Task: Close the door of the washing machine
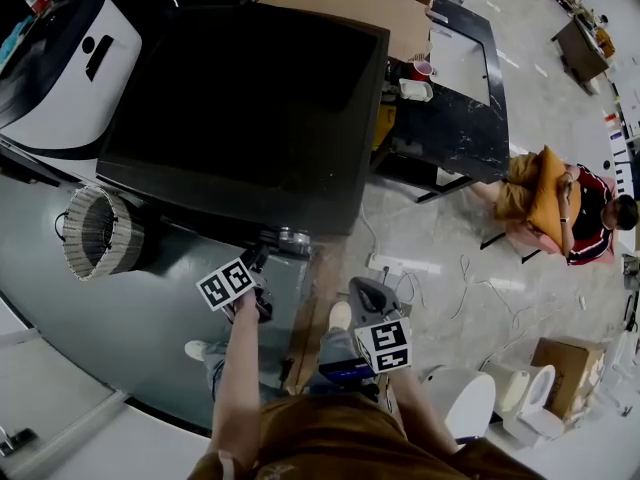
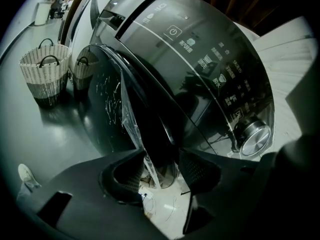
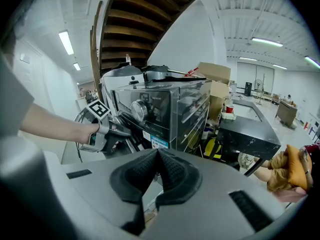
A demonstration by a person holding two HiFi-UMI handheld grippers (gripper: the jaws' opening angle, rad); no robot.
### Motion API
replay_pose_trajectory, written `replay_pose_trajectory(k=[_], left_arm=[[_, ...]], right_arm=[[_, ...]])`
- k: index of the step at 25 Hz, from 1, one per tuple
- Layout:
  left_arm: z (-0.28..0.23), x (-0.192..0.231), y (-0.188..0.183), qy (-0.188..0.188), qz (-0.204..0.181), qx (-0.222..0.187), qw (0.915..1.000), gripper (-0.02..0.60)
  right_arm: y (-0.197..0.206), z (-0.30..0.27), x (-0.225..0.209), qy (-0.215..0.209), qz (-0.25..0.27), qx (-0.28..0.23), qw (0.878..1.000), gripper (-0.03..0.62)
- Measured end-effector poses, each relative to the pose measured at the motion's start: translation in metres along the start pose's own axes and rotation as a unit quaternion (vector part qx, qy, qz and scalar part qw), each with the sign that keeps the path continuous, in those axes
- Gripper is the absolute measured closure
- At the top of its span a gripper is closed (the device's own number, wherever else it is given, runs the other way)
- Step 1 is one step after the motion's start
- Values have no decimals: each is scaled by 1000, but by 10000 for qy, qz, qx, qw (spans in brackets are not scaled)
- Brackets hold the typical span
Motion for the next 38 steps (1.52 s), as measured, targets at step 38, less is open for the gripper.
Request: replay_pose_trajectory(k=[38], left_arm=[[178,-104,-27,-489,-3047,-2096,9278,483]], right_arm=[[-78,57,70,-655,546,-1600,9834,580]])
Point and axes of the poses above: the fingertips, and each gripper's own axes: z backward along the fingers, x to its left, y out of its underside, the point moved 3 cm from there along z, backward along the fingers, and after that the axes turned 7 degrees about -z, right-handed, at the moved point
